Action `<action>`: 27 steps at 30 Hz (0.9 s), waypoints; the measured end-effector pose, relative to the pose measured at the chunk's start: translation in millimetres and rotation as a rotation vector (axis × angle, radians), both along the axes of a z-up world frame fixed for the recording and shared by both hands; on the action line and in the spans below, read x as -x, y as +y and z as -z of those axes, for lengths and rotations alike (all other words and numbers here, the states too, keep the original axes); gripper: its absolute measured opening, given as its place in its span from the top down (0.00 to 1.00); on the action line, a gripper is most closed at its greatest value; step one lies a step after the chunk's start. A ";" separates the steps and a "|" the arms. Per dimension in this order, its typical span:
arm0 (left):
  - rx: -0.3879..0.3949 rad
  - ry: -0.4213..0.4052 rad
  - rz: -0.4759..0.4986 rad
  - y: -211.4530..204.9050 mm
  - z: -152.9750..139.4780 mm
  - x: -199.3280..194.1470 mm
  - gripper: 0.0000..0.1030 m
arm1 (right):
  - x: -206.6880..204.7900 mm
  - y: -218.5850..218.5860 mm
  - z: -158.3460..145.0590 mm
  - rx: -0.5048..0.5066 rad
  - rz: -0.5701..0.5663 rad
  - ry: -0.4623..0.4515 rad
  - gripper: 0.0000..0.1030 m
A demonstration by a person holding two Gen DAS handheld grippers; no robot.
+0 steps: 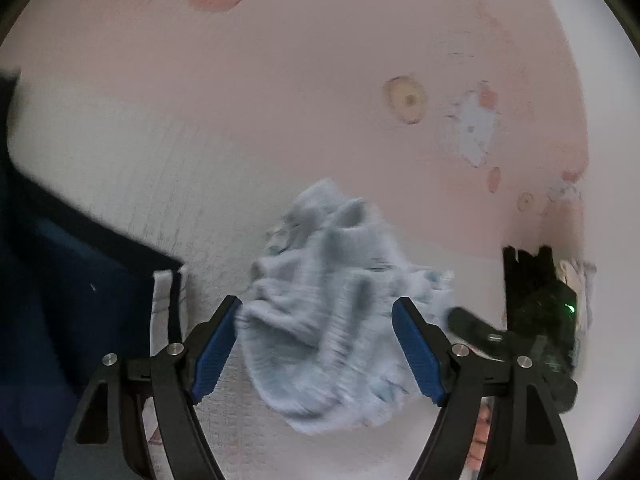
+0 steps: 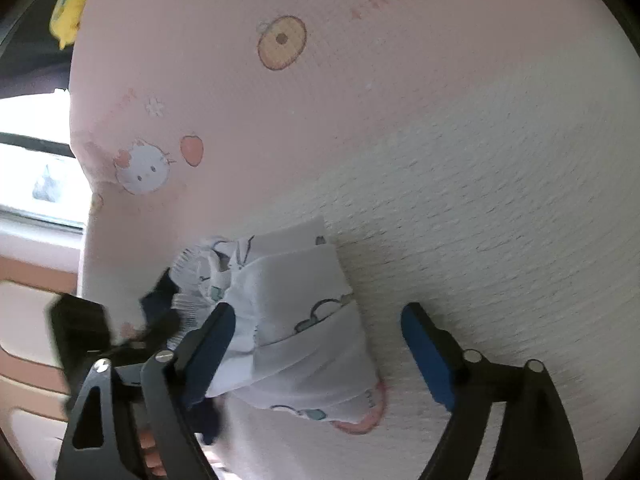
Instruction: Fold clothes
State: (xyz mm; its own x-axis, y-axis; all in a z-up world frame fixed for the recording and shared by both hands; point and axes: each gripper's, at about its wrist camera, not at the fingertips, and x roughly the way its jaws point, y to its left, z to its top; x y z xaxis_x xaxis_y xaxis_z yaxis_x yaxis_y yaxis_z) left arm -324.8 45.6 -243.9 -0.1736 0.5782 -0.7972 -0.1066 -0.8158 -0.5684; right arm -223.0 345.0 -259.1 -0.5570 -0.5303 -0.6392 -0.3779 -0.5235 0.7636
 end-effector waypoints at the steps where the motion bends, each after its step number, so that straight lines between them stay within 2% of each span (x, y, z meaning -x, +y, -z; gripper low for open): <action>1: -0.030 -0.013 -0.028 -4.6 6.6 -1.5 0.27 | -1.0 -0.1 5.5 0.065 0.020 0.003 0.16; 3: -0.116 -0.001 -0.096 -15.9 12.9 -8.2 0.27 | -3.0 -0.2 16.5 0.195 0.061 0.010 0.15; 5: -0.172 -0.008 -0.130 -22.7 17.5 -12.8 0.27 | -4.9 -1.2 19.6 0.245 0.104 0.030 0.15; 8: -0.234 -0.069 -0.167 -26.9 23.1 -14.1 0.27 | -4.2 -4.8 15.6 0.228 0.114 0.041 0.15; 11: -0.294 -0.115 -0.219 -32.4 30.3 -16.7 0.27 | -3.1 -10.3 11.8 0.204 0.122 0.055 0.09; 14: -0.346 -0.127 -0.275 -34.5 34.6 -20.6 0.26 | -4.2 -13.9 10.4 0.192 0.138 0.069 0.01; 16: -0.363 -0.127 -0.274 -31.8 35.6 -23.8 0.24 | -4.9 -16.4 9.4 0.183 0.148 0.078 0.01; 23: -0.385 -0.129 -0.236 -16.7 34.1 -25.9 0.04 | -3.3 -13.0 12.1 0.217 0.150 0.062 0.01; 27: -0.369 -0.139 -0.218 -17.4 31.2 -22.7 0.01 | -0.1 -14.7 9.3 0.184 0.111 0.046 0.01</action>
